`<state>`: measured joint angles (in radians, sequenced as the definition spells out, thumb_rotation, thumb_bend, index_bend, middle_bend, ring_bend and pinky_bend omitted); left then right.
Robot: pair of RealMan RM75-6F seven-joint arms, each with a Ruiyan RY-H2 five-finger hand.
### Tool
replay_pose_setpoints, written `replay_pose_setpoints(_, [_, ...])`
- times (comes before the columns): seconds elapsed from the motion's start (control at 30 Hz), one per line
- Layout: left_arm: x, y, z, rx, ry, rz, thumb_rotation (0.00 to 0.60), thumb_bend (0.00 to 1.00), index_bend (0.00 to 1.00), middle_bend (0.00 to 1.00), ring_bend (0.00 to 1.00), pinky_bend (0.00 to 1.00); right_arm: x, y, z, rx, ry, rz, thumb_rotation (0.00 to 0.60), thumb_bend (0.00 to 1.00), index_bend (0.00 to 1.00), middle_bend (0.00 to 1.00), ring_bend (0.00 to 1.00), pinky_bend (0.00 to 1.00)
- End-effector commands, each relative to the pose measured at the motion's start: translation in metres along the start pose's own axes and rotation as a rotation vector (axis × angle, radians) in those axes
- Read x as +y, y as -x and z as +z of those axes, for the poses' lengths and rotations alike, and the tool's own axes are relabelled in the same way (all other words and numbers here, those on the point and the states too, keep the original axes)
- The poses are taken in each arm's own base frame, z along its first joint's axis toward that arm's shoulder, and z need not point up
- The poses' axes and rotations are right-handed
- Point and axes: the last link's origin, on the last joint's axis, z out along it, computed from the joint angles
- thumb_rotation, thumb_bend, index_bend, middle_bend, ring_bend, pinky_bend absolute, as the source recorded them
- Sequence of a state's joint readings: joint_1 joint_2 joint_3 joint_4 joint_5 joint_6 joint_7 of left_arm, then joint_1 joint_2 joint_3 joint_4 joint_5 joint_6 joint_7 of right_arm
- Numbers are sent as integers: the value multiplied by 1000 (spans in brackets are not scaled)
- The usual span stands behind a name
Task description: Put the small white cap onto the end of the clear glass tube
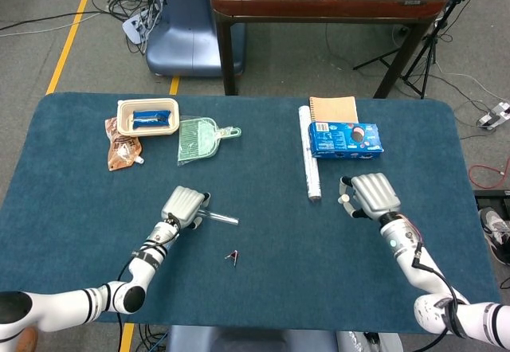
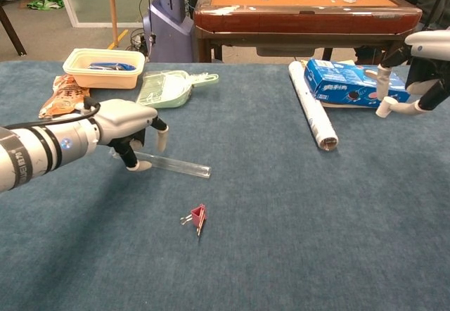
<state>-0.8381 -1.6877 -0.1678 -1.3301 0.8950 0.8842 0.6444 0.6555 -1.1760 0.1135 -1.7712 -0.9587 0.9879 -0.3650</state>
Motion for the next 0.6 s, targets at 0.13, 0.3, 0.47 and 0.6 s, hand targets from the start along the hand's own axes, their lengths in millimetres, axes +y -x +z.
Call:
replay_pose_setpoints(0.13, [7,1,1,-18,-1,1,600,262,453,1000,933,870,2,3,0,-9,4,0,600,394,586,999,1000,1000])
replay_pose_setpoints(0.3, [10,3,3,-31,-3,8,600,262,463,1000,937,873,4,4,-1,-11,9,4,600,394,586,999,1000,1000])
replay_pose_setpoints(0.47, [11,4,4,-40,-9,1,600,262,467,1000,942,880,5,6,-1,-17,12,6,600,394,586,999,1000,1000])
replay_pose_setpoints(0.6, [12,5,6,-41,-13,-3,600,262,503,1000,950,891,5,7,-1,-19,11,9,600,394,591,999,1000,1000])
